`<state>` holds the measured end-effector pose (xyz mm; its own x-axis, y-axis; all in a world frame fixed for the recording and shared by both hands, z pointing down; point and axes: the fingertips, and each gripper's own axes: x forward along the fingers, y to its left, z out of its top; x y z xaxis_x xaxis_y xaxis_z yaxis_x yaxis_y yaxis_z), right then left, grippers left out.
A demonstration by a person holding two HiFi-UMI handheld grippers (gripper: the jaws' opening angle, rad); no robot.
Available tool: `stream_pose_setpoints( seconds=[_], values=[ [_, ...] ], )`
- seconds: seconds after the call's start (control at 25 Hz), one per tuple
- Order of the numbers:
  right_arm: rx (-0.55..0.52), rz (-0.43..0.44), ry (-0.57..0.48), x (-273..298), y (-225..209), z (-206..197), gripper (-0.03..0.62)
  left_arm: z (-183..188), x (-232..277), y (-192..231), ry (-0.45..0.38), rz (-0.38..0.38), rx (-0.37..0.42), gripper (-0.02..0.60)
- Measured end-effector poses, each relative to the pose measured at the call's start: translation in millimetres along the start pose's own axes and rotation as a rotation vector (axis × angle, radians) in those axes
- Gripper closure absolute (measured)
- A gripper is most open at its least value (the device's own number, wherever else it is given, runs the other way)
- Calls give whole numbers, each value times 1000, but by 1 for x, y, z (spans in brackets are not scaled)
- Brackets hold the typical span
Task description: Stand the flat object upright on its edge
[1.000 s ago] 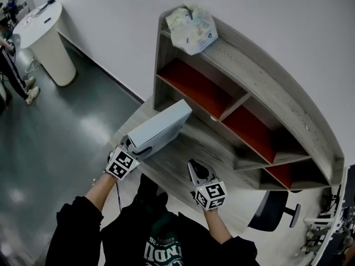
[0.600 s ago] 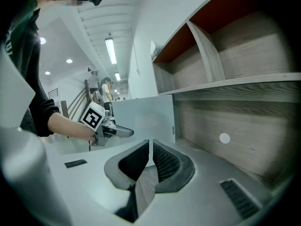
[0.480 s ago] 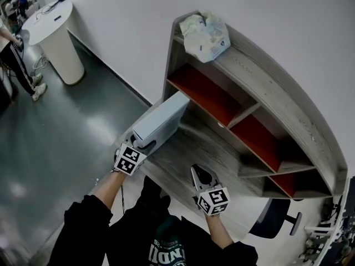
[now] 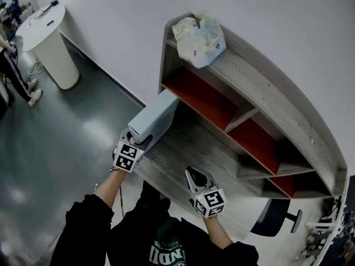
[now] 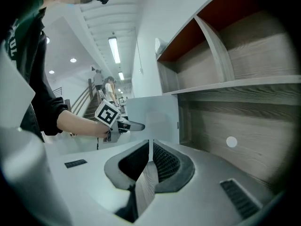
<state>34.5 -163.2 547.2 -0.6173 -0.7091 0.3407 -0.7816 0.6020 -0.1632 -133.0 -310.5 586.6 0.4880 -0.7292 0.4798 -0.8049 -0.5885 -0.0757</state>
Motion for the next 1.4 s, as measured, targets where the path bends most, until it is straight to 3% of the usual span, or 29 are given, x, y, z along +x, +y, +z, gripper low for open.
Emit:
stream_pose_setpoints(
  seconds=[1.04,1.4],
  values=[
    [62,-70,39,1,-29,-18,543,26,61,12,-99,72,-15,313],
    [80,-81,39,0,-39,-21,543,31,77,11,-122,63,6,316]
  ],
)
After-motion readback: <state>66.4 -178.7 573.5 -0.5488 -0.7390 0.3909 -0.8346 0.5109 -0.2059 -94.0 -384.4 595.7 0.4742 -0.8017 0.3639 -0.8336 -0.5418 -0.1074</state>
